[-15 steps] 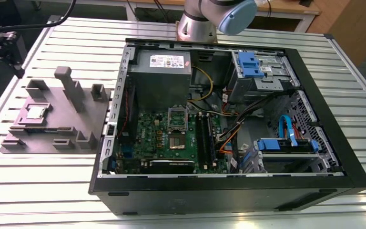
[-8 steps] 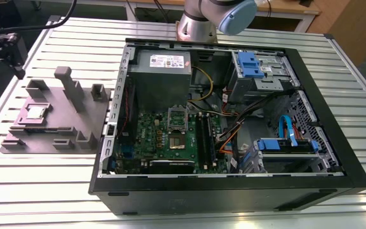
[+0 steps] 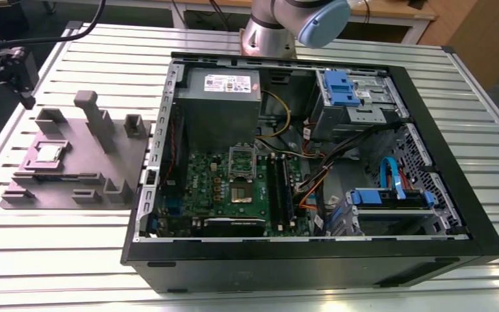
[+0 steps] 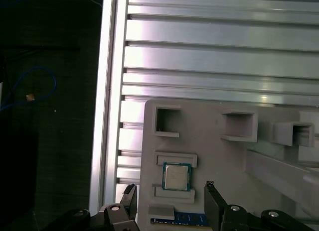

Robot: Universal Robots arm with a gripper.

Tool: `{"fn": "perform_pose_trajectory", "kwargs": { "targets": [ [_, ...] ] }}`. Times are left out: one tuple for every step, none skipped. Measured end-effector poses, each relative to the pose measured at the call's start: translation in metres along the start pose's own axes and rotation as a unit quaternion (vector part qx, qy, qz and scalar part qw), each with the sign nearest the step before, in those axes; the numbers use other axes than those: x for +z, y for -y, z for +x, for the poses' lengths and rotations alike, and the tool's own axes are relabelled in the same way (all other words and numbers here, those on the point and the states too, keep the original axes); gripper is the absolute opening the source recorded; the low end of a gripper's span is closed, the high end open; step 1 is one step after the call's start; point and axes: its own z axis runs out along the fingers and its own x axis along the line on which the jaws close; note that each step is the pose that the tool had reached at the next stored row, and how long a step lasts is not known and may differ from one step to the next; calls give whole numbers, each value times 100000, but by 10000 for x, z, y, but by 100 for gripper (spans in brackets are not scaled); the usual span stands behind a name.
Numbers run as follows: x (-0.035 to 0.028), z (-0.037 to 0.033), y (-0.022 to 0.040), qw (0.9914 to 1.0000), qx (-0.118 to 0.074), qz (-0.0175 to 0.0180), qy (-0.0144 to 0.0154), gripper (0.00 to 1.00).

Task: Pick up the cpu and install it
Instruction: 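Pick up the cpu and move it towards the insertion slot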

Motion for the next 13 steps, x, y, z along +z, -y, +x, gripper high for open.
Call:
{"fn": "perform_pose_trajectory", "kwargs": {
  "targets": [
    [5, 0, 0, 100000, 3, 2, 0, 65],
    [6, 0, 0, 100000, 2, 2, 1, 65],
    [7, 0, 0, 100000, 2, 1, 4, 65],
    [7, 0, 0, 100000, 4, 1, 3, 65],
    [8, 0, 0, 100000, 3, 1, 3, 65],
    [9, 0, 0, 100000, 5, 1, 0, 65],
    [10, 0, 0, 100000, 4, -1, 1, 65],
    [10, 0, 0, 100000, 4, 0, 1, 65],
    [10, 0, 0, 100000, 4, 0, 1, 65],
    [10, 0, 0, 100000, 3, 2, 2, 65],
    [11, 0, 0, 100000, 3, 0, 3, 65],
    [11, 0, 0, 100000, 3, -1, 2, 65],
    [11, 0, 0, 100000, 4, 1, 2, 65]
  ]
}}
